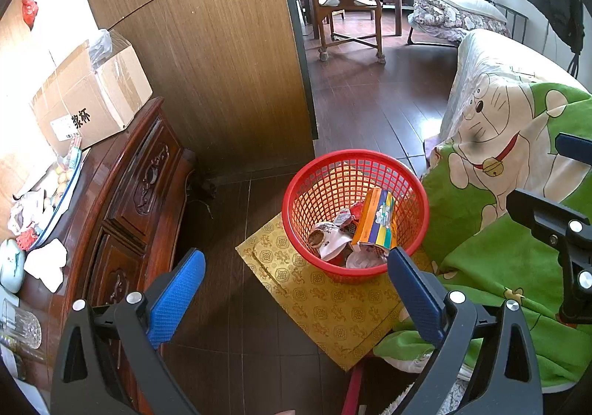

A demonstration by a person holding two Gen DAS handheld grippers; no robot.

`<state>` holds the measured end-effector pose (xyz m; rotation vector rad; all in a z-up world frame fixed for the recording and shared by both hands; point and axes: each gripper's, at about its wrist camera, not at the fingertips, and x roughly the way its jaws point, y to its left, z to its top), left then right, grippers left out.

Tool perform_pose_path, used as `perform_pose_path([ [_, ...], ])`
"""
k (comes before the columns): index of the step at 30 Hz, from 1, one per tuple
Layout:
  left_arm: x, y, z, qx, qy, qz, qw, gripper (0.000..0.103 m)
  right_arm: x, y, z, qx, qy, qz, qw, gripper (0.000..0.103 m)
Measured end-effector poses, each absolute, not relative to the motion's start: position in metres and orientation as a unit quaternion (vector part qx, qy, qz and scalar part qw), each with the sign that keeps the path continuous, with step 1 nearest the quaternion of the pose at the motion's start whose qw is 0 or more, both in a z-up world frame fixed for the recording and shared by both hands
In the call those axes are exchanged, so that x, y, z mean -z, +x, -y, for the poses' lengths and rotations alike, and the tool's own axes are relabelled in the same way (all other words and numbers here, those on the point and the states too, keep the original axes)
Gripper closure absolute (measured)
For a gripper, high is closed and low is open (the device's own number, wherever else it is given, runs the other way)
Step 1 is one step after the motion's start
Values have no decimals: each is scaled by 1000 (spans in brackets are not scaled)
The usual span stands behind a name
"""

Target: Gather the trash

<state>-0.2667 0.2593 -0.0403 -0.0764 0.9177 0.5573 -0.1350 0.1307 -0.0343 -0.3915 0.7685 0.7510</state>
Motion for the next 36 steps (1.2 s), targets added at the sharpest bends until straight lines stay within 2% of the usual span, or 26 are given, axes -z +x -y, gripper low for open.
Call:
perform_pose_path([
  [36, 40, -266, -258, -260, -39, -436, 861, 6, 33, -135, -130, -355, -186, -364, 841, 7],
])
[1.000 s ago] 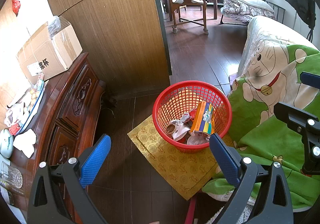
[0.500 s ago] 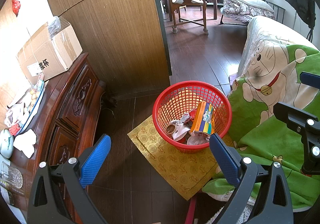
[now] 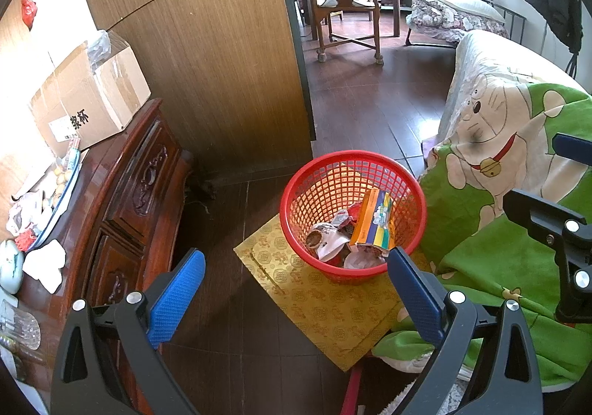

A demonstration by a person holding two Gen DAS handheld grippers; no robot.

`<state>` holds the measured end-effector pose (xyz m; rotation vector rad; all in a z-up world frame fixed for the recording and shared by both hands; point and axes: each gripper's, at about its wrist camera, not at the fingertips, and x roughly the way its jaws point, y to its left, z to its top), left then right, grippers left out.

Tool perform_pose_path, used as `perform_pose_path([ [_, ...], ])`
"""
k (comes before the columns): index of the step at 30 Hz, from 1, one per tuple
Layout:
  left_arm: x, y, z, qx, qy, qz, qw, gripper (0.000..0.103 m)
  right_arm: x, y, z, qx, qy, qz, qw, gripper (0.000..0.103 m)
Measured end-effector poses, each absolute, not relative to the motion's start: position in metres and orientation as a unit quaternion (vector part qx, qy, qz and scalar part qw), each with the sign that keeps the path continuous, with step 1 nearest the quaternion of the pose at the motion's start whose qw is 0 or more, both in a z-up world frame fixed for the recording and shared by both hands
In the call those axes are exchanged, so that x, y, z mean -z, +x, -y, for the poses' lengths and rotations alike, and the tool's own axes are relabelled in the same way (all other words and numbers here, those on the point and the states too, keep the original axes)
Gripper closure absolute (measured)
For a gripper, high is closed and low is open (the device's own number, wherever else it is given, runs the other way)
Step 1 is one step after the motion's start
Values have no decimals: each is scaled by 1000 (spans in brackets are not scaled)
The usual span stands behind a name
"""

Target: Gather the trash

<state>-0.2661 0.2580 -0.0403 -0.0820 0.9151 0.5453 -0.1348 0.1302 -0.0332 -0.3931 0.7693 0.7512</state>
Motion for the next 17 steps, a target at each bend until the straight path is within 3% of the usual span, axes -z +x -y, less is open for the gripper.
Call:
perform_pose_path([
  [17, 39, -265, -264, -253, -29, -434, 864, 6, 33, -135, -130, -356, -186, -364, 840, 7],
])
